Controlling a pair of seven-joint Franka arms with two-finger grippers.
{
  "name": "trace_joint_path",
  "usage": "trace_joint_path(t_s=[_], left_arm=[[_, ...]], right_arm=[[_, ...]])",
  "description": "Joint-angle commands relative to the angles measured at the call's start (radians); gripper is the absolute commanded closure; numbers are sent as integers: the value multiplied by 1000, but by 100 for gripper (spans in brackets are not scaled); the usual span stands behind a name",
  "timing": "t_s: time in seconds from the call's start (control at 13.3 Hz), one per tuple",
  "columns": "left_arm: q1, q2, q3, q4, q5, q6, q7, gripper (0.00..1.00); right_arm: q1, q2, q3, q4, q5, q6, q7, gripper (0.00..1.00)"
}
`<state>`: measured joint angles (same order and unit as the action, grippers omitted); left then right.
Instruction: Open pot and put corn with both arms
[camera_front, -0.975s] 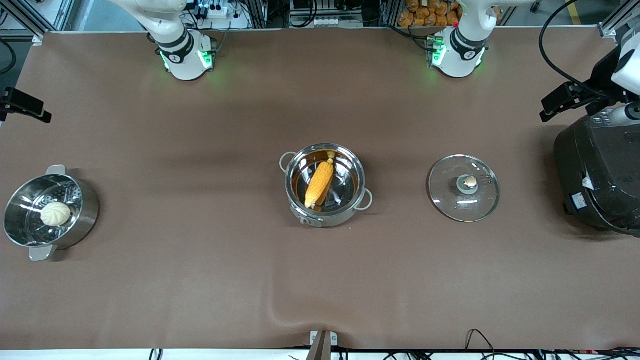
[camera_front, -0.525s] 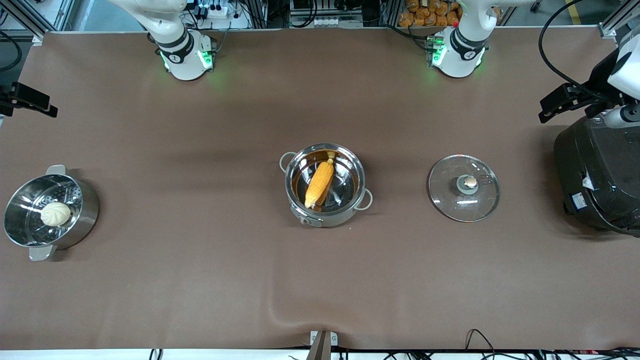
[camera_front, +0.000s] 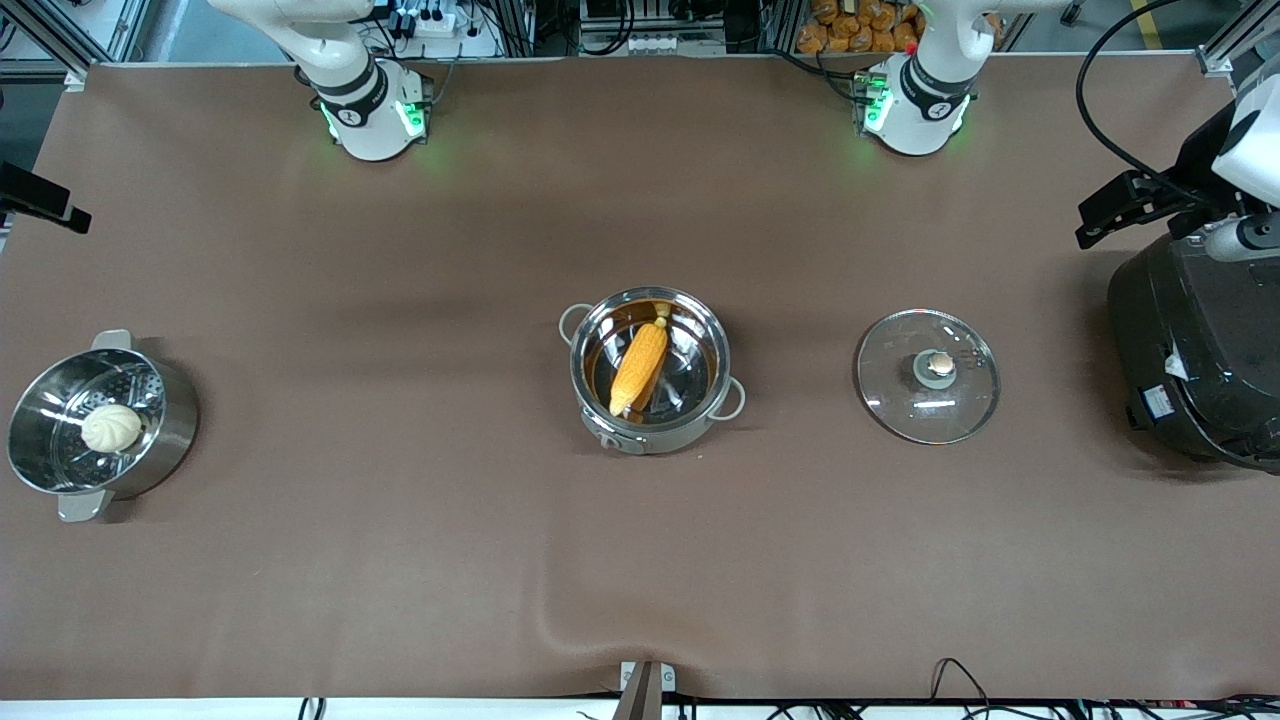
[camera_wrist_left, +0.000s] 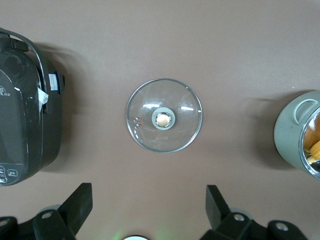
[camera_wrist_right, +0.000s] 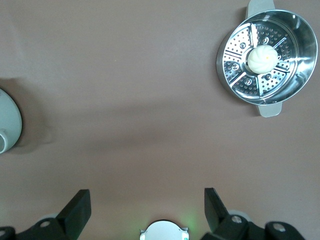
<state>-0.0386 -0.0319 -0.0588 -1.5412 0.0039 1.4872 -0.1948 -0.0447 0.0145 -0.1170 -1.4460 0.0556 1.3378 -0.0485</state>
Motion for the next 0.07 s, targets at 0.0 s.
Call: trace_joint_path(t_s=[0.0], left_arm=[[9,6,-12,16,-2,-8,8,0]], right_arm=[[-4,-7,23,6,4,-5,18,0]])
